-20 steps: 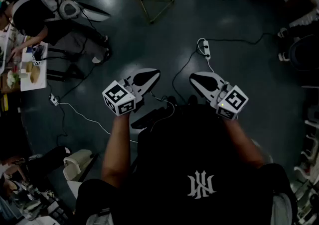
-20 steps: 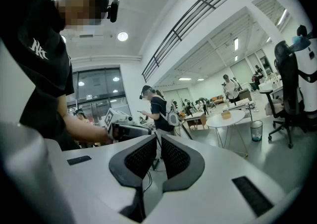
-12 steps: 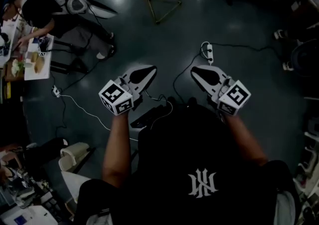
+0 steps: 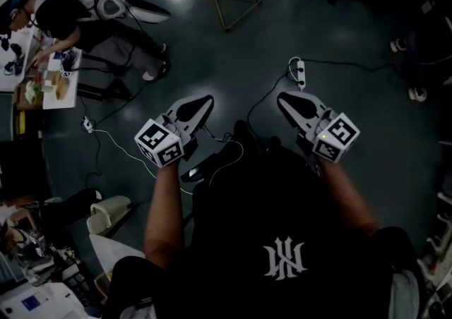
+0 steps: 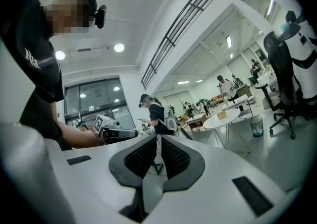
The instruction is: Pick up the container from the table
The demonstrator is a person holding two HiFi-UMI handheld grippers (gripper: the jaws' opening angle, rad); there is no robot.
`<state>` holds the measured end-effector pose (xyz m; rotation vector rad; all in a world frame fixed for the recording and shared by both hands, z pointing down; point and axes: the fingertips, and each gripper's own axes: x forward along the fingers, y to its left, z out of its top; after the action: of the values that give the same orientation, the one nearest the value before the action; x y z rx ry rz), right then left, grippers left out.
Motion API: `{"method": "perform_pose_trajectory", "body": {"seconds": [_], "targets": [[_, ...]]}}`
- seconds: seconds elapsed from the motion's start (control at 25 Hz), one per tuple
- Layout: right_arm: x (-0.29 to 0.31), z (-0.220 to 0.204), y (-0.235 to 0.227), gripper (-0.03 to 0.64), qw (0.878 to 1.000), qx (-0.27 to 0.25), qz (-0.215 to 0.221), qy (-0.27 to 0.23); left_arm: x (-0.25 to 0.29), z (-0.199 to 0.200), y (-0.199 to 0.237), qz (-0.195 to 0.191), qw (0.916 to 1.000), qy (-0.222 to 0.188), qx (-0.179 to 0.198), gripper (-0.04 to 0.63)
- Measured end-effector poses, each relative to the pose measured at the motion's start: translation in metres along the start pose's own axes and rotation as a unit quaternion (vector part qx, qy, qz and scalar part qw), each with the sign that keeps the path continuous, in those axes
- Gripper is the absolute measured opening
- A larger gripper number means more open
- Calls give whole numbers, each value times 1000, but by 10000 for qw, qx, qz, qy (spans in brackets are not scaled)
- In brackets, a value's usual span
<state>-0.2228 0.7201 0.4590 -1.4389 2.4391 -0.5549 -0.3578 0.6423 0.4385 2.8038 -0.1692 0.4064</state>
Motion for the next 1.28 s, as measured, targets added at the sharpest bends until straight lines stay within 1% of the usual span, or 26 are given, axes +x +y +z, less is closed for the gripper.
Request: {"method": "perform_pose_trajectory", "body": {"seconds": [0.2, 0.32, 0.48, 0.68, 0.88, 1.04, 1.2, 1.28], "targets": [[-8, 13, -9, 55, 9998, 16, -68, -189, 7, 15, 1, 15, 10000, 82, -26, 2], [-19, 16, -24, 55, 9993, 36, -220, -296, 21, 21, -2, -49, 9998, 170, 67, 2], [-31, 19, -44, 55, 9984, 108, -405, -376, 37, 30, 1, -142, 9998, 119, 69, 2], [-27, 20, -63, 55, 9983, 157, -474, -303, 56, 34, 15, -235, 9997, 82, -11, 2], [-11, 36, -88, 55, 9985, 133, -482, -218, 78, 46, 40, -289, 9995, 29, -153, 2], [2, 50, -133, 55, 9971, 177, -705, -213, 101, 57, 72, -345, 9992, -43, -180, 2], [21, 71, -177, 54, 9964, 113, -836, -101, 127, 72, 120, -343, 9978, -315, -477, 2], [33, 83, -198, 55, 9963, 69, -852, -10, 143, 85, 142, -350, 9967, -473, -556, 2]]}}
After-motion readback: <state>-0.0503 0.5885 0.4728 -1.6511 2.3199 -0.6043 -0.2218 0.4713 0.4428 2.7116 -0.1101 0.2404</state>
